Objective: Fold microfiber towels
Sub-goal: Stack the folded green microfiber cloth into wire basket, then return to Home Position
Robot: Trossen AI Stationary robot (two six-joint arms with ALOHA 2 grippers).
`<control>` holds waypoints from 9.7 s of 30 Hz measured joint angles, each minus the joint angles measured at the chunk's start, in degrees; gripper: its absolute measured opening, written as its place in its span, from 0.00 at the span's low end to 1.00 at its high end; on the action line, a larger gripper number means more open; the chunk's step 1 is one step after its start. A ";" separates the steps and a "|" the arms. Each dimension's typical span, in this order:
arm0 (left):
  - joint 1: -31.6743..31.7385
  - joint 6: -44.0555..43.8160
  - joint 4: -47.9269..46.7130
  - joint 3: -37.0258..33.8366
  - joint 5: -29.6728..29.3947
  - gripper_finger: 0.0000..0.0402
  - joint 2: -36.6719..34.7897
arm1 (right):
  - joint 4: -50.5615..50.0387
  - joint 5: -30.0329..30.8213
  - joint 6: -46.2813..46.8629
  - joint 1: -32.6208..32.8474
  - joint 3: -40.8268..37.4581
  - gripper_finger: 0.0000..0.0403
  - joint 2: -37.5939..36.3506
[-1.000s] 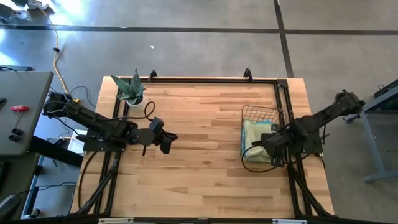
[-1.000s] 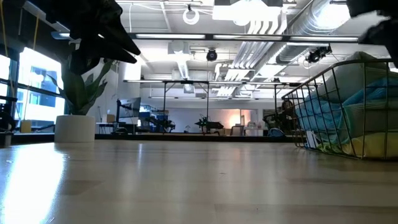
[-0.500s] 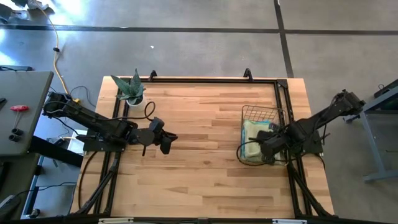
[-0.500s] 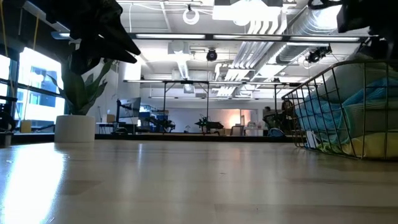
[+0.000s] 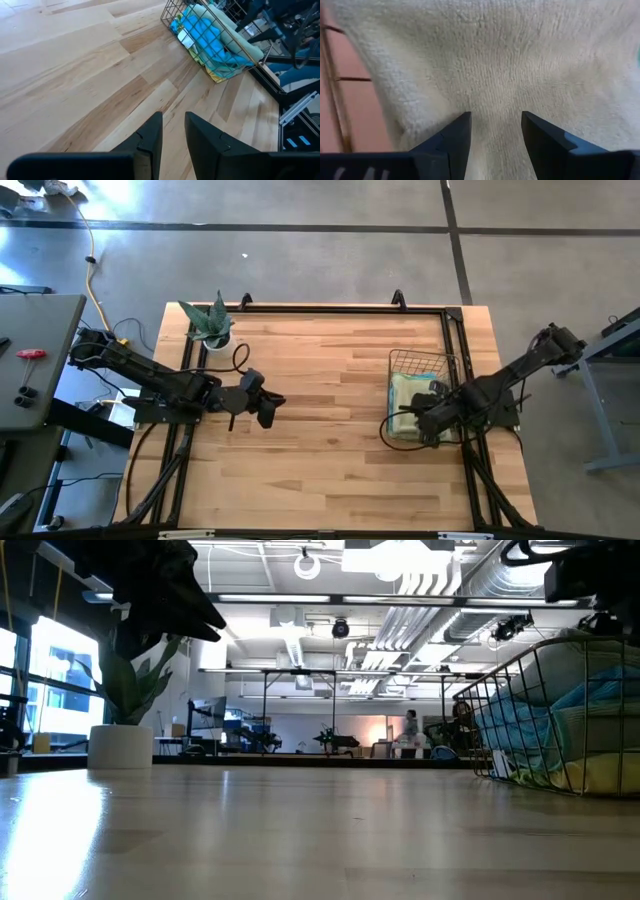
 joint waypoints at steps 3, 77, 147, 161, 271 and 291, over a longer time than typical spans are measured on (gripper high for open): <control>0.00 -0.01 0.10 0.00 -0.02 0.18 0.00 | -2.41 -0.03 -1.09 -0.05 3.13 0.42 0.00; 0.09 30.95 -13.41 0.00 -22.21 0.18 -41.79 | 41.77 12.78 -28.08 -31.70 -20.03 0.42 -41.72; 0.09 19.56 18.57 -28.97 -19.85 0.18 -36.43 | 69.58 13.11 -19.29 -31.61 -41.10 0.42 -41.35; 0.09 11.79 17.27 -33.79 -17.46 0.18 -36.39 | 69.44 13.11 -19.02 -31.61 -41.12 0.42 -41.35; 0.09 12.00 12.41 -33.77 -17.24 0.18 -36.37 | 69.43 13.09 -19.02 -31.61 -41.16 0.42 -41.34; 0.09 12.00 12.41 -33.77 -17.25 0.18 -36.37 | 69.44 13.09 -19.02 -31.61 -41.16 0.42 -41.33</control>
